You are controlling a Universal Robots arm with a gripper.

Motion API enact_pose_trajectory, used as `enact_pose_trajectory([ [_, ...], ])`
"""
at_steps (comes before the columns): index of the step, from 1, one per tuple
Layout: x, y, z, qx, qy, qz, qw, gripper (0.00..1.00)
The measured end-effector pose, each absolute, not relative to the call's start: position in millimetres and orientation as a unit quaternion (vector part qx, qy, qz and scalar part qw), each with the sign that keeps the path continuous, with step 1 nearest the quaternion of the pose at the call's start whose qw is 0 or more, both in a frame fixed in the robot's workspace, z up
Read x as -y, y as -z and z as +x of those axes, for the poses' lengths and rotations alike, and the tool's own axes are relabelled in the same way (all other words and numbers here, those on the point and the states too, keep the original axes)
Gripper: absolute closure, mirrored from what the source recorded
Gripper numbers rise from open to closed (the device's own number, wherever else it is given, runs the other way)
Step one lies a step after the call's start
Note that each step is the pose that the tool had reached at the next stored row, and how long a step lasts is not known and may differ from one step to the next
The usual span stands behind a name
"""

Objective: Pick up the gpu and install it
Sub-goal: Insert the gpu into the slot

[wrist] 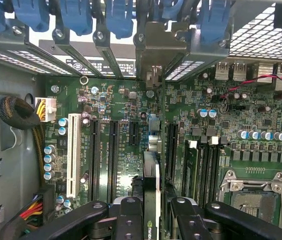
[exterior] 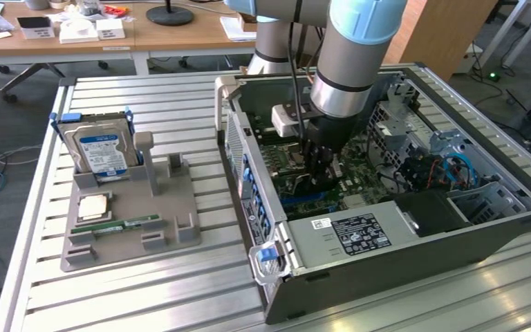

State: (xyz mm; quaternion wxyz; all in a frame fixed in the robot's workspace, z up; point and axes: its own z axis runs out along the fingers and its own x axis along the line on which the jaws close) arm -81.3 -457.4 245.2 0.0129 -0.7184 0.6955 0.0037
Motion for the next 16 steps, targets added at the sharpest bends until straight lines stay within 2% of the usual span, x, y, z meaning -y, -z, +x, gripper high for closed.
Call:
enact_pose_trajectory([
  [16,457.5,-244.6,-81.3,-0.696,-0.004,-0.718,0.013,0.74],
])
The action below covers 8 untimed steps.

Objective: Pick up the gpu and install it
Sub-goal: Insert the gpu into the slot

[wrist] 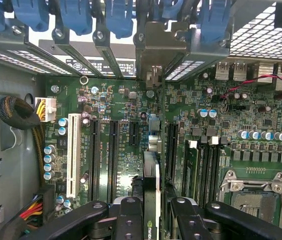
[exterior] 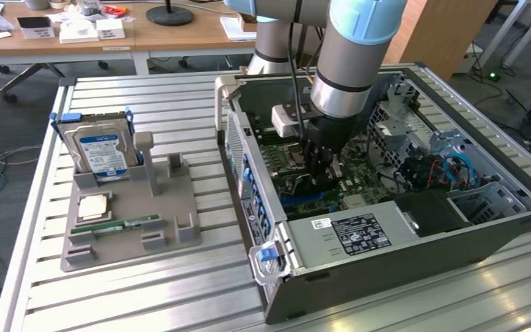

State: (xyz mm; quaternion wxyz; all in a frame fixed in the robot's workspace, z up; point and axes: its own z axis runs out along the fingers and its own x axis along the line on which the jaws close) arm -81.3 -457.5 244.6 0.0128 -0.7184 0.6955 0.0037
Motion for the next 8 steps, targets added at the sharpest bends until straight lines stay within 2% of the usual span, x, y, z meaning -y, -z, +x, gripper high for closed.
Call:
enact_pose_trajectory([
  [8,457.5,-244.6,-81.3,-0.696,-0.004,-0.718,0.013,0.74],
])
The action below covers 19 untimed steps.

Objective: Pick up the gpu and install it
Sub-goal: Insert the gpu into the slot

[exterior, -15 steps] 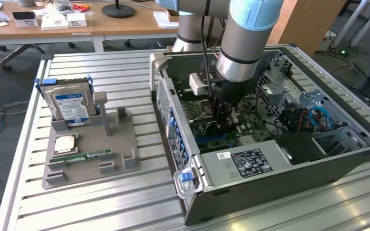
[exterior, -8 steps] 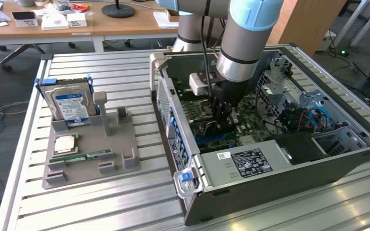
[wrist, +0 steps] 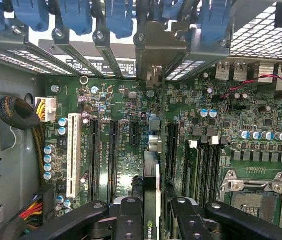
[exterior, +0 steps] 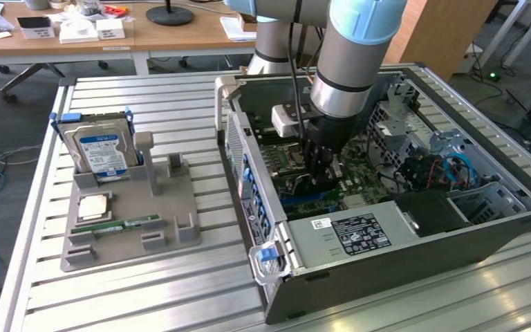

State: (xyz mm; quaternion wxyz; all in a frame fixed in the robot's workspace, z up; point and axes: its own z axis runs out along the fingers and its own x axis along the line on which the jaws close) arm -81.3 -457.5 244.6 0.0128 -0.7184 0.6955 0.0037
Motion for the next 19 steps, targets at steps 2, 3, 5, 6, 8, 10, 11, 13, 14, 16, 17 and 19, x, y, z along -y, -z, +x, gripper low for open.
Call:
enact_pose_trajectory([
  [2,457.5,-244.6,-81.3,-0.696,-0.004,-0.718,0.013,0.74],
  [3,457.4,-244.6,-81.3,-0.696,-0.004,-0.718,0.013,0.74],
  [5,457.4,-244.7,-81.3,-0.696,-0.004,-0.718,0.013,0.74],
  [6,457.4,-244.9,-81.3,-0.696,-0.004,-0.718,0.013,0.74],
  [8,457.4,-246.2,-81.3,-0.696,-0.004,-0.718,0.013,0.74],
  [10,457.4,-247.9,-81.3,-0.696,-0.004,-0.718,0.013,0.74],
  [11,457.5,-248.8,-81.3,-0.696,-0.004,-0.718,0.013,0.74],
  [13,457.4,-249.2,-81.3,-0.696,-0.004,-0.718,0.013,0.74],
  [14,457.4,-249.2,-81.3,-0.696,-0.004,-0.718,0.013,0.74],
  [16,457.4,-249.3,-81.3,-0.697,-0.004,-0.717,0.013,0.74],
  [17,457.5,-249.3,-81.3,-0.699,-0.004,-0.715,0.013,0.74],
  [19,457.5,-249.4,-81.3,-0.702,-0.004,-0.712,0.013,0.74],
])
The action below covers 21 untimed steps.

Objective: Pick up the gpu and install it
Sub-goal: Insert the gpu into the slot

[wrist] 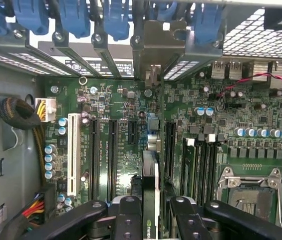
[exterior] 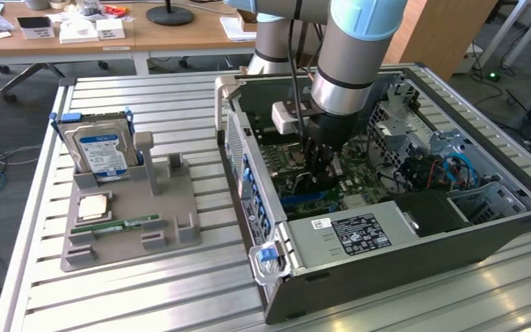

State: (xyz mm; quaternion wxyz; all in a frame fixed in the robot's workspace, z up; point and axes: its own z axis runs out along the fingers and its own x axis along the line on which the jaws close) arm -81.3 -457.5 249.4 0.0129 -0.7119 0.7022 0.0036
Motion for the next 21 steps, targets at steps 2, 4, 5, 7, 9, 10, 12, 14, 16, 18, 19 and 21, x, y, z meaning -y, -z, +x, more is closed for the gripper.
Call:
enact_pose_trajectory([
  [2,457.6,-249.4,-81.3,-0.704,-0.004,-0.71,0.013,0.74],
  [4,457.8,-249.4,-81.4,-0.704,-0.004,-0.71,0.013,0.74],
  [5,457.9,-249.3,-81.4,-0.704,-0.003,-0.71,0.013,0.74],
  [7,458.3,-249.3,-81.3,-0.704,-0.003,-0.71,0.012,0.74],
  [9,458.6,-249.4,-81.3,-0.705,-0.002,-0.709,0.012,0.74],
  [10,458.6,-249.4,-81.3,-0.705,-0.002,-0.709,0.012,0.74],
  [12,458.8,-249.3,-81.3,-0.707,-0.002,-0.707,0.012,0.74],
  [14,458.8,-249.3,-81.3,-0.71,-0.002,-0.704,0.012,0.74],
  [16,458.9,-249.2,-81.3,-0.712,-0.002,-0.702,0.012,0.74],
  [18,458.9,-249.1,-81.3,-0.713,-0.002,-0.701,0.012,0.74],
  [19,459.1,-249.0,-81.3,-0.713,-0.002,-0.701,0.012,0.74],
  [21,459.6,-249.0,-81.3,-0.713,-0.002,-0.701,0.011,0.74],
])
